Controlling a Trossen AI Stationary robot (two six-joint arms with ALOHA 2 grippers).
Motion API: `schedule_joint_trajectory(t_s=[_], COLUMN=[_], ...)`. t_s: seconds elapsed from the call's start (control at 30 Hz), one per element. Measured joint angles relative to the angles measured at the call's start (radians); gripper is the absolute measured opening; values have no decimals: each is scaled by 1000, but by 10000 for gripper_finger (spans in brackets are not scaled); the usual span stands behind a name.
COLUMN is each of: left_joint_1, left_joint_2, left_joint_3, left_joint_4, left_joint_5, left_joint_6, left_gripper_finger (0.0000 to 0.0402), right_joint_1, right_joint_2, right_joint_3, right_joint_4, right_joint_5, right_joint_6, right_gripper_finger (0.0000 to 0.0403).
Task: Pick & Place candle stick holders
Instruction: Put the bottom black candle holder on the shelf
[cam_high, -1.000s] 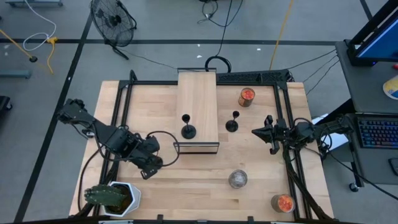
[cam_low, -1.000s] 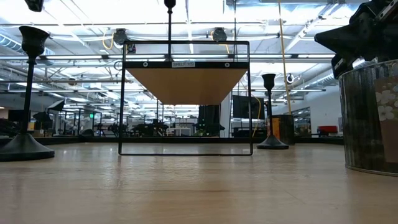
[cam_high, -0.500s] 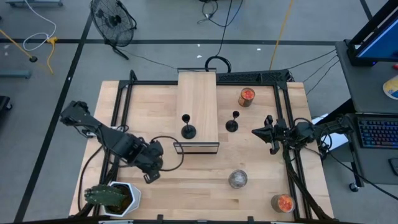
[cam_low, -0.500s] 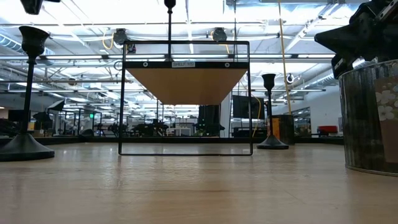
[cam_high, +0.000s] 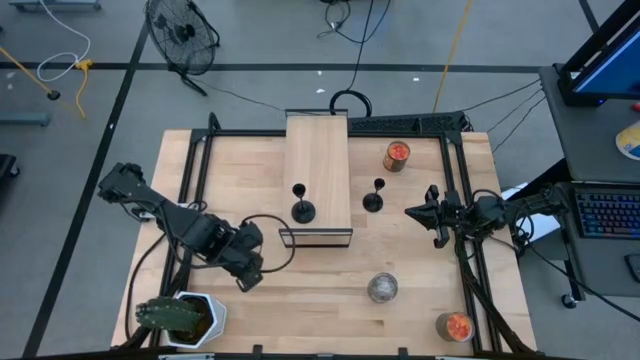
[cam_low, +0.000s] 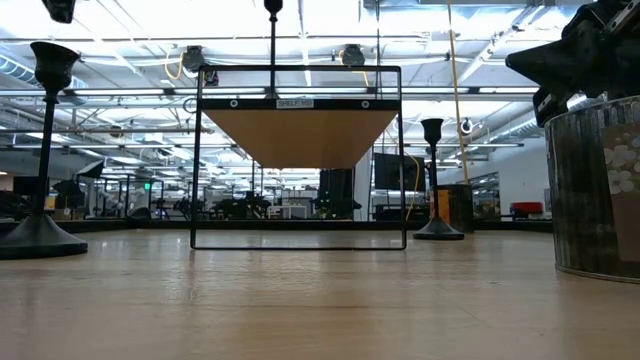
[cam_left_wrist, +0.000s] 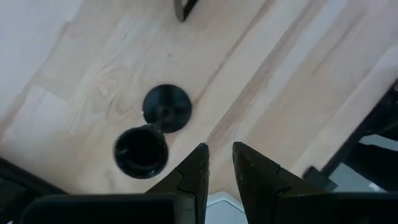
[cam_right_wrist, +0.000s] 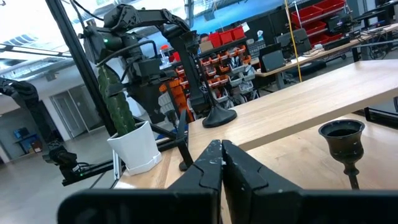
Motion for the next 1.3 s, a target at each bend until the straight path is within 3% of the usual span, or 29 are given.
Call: schedule_joint_trajectory(t_s=[0.17, 0.33, 1.3], left_joint_1=[17, 39, 67], left_joint_2=[-14, -13, -11], left_joint_3=[4, 4, 4], left_joint_4=[-34, -48, -107], left_joint_5=[0, 69, 46], left_joint_6=[-43, -46, -104], left_gripper_finger=[78, 78, 79], right_joint_1=[0, 0, 0], right_joint_2=[0, 0, 0], right_joint_3=[0, 0, 0], right_joint_4=[0, 0, 1], right_joint_5=[0, 0, 0], right_joint_6=[0, 0, 3], right_gripper_finger=[0, 0, 0])
